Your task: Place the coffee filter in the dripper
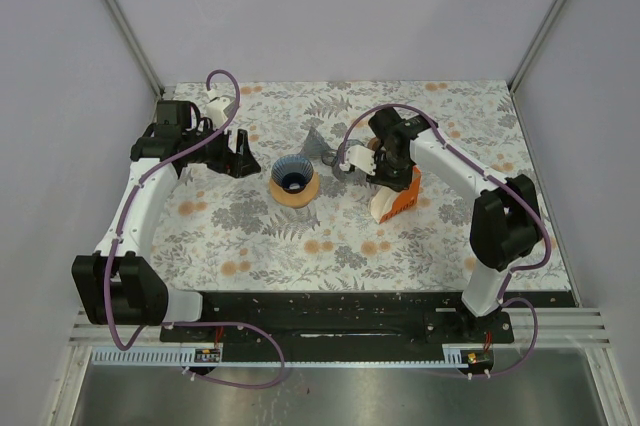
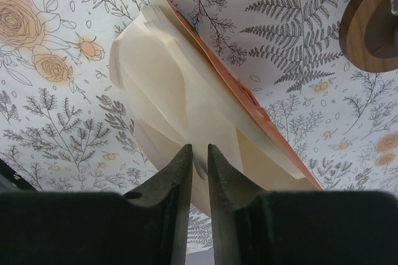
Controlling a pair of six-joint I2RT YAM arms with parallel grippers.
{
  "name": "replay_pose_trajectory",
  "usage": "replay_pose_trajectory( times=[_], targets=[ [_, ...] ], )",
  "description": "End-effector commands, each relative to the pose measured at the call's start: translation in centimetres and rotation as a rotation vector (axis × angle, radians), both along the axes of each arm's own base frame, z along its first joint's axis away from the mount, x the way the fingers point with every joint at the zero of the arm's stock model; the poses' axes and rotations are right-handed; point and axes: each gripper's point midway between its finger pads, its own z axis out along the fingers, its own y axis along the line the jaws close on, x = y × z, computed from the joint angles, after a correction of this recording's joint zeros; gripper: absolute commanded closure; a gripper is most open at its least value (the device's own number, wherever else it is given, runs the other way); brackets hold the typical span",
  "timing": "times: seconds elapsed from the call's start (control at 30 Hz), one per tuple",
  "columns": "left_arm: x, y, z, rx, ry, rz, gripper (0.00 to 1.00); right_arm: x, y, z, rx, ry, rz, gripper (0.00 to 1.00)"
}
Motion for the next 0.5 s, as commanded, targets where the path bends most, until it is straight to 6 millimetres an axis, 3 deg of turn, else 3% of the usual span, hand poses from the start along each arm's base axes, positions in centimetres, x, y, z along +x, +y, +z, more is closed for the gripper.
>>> replay_pose_trajectory(
  times=[0.0,0.17,0.47],
  targets=[
    [0.6,-0.2,1.0,-0.020,-0.044,-0.023,0.14,0.1,0.5,1.4,0.026,-0.038,0.006,0.86],
    [0.6,-0.2,1.0,-0.020,-0.041,-0.023,0.14,0.0,0.7,2.5,0.039,-0.051,0.017,0.98],
    [0.6,-0.2,1.1,-0.020,-0.044,-0.022,0.14,0.1,0.6,4.5,0.044,-0.095,0.023,0.98]
  ],
)
